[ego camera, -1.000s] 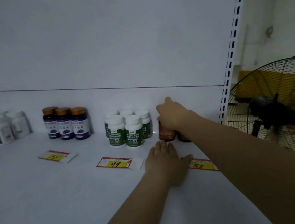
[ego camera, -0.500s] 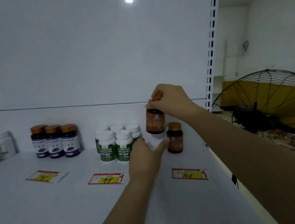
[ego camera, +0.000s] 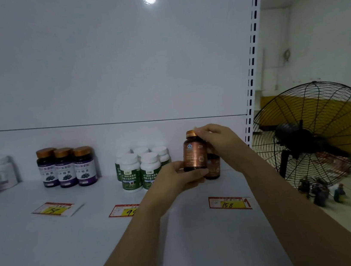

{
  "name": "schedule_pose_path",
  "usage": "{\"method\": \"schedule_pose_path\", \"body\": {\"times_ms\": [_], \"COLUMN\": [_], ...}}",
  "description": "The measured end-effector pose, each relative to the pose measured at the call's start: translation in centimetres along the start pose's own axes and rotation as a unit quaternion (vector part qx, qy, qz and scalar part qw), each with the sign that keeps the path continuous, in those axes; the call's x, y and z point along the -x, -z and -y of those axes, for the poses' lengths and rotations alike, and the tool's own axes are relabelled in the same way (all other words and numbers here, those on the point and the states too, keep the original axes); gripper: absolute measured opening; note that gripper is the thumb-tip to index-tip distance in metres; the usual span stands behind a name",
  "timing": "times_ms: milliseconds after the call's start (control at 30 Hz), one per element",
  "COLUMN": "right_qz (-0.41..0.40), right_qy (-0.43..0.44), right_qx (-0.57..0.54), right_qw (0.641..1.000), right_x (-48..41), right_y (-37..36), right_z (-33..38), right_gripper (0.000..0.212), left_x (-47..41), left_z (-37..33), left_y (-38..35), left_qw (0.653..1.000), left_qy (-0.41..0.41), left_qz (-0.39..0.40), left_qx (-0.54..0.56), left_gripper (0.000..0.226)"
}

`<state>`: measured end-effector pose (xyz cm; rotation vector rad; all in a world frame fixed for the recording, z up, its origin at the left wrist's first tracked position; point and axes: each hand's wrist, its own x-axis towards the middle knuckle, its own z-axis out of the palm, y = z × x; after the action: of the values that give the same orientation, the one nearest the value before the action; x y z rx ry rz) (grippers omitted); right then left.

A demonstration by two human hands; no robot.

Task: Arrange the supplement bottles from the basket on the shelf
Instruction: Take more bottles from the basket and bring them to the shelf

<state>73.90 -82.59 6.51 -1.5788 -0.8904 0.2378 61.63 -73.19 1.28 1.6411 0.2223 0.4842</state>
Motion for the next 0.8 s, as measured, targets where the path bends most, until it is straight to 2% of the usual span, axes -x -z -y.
{"method": "schedule_pose_path", "body": {"times_ms": [100,533,633,733,800], "right_qz": [0.007,0.009,0.020,0.018,-0.004], "right_qy": [0.003,0.020,0.014,0.020,0.036], "right_qx": [-0.031,-0.042,-0.052,-0.037,-0.031], "right_qw": [0.999,0.999,0.998,0.999,0.999], "right_x": [0.2,0.1,0.2,0.4,0.6], "right_y": [0.3,0.5,0.4,0.3,0.3], "right_z": [-0.7,-1.4,-1.1,-0.8,-0.6], "right_gripper": [0.035,0.035,0.034,0.034,0.030], "left_x": [-0.2,-0.1,-0.1,-0.1,-0.2], "left_z": [0.0,-0.2,-0.4,-0.4,-0.3], "left_y": [0.0,-0.4,-0.7,-1.2,-1.4], "left_qw": [1.000,1.000,0.992,0.962,0.960], "left_qy": [0.009,0.017,-0.009,-0.046,-0.055], "left_qz": [0.006,-0.015,-0.078,-0.153,-0.156], "left_qx": [-0.003,-0.014,-0.094,-0.220,-0.225], "left_gripper": [0.041,0.047,0.049,0.051,0.056]}}
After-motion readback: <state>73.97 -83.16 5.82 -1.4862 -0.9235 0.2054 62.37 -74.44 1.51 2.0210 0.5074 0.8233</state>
